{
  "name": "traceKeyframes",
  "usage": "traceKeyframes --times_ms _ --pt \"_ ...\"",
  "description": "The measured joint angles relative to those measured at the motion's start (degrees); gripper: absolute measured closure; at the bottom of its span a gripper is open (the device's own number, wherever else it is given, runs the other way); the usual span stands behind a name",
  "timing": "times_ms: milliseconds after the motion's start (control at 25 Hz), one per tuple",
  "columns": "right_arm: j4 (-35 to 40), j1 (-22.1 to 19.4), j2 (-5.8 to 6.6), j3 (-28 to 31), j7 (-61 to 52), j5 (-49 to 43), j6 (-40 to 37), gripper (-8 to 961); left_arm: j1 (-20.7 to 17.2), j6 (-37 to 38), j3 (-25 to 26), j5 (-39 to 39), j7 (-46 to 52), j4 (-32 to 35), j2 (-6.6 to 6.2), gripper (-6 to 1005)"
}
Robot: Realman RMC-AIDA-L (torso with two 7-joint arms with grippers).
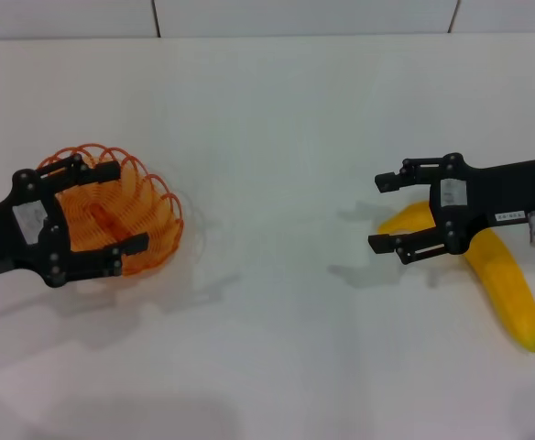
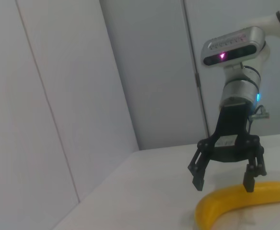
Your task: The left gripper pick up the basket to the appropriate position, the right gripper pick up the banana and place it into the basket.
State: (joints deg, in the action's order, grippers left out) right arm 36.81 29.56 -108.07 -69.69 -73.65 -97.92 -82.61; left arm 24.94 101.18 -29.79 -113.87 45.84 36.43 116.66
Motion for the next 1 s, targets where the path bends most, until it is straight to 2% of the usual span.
traceKeyframes --times_ms 760,1000 --pt "-0.17 0.24 -0.24 -0.14 -0.17 -0.71 0.11 67 0.57 -0.03 -0.18 -0.71 0.07 -0.04 0.04 147" --pt "-0.23 0.61 -0.87 -0.01 -0.16 -2.19 0.65 67 0.58 -0.03 0.35 -1.17 0.81 -0.02 0.06 150"
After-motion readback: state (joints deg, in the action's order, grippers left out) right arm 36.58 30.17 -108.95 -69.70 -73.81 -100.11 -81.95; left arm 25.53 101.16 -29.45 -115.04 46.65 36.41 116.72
